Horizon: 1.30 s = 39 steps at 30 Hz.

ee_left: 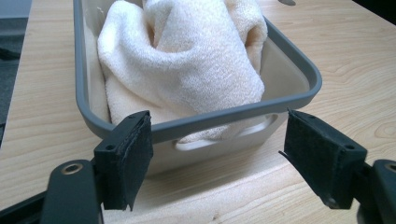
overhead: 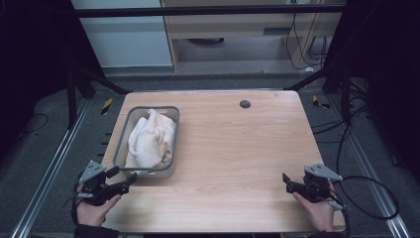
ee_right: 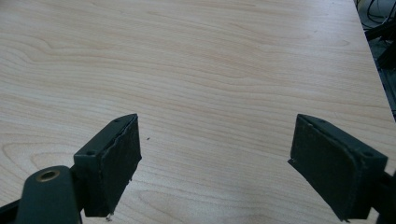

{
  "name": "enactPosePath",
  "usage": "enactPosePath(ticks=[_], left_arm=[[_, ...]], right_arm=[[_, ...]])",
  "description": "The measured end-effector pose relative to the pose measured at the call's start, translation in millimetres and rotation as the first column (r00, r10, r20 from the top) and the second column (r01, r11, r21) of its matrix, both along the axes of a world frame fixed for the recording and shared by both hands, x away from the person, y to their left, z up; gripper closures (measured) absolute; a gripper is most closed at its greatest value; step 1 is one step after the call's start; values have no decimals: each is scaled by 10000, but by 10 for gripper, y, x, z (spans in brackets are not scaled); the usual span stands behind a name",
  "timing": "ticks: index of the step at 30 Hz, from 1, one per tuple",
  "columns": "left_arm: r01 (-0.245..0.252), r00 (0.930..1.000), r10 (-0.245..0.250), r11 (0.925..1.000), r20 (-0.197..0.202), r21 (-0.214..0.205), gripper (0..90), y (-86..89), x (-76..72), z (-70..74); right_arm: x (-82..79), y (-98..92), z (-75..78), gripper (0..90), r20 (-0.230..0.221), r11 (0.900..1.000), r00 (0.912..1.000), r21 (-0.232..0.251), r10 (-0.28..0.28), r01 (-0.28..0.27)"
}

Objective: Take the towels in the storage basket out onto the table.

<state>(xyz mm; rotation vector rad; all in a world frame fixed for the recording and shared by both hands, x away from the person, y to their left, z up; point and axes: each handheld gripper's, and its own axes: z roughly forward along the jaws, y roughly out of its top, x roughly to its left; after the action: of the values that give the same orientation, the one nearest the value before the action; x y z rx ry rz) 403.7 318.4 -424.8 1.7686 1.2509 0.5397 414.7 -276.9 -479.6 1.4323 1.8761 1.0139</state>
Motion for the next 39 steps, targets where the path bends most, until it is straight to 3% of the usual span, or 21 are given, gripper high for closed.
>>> enactPosePath(ticks=[24,39], left_arm=[[240,9995,-241,9997,225,32,212,9,144,284],[610,9976,-619,9977,309,281,201,-46,372,566]], right_arm=[[7,24,-26,162,-79,9997,9999,-233,105,-107],[15,31,-40,163,-157,9991,9998,-411,84,-90]])
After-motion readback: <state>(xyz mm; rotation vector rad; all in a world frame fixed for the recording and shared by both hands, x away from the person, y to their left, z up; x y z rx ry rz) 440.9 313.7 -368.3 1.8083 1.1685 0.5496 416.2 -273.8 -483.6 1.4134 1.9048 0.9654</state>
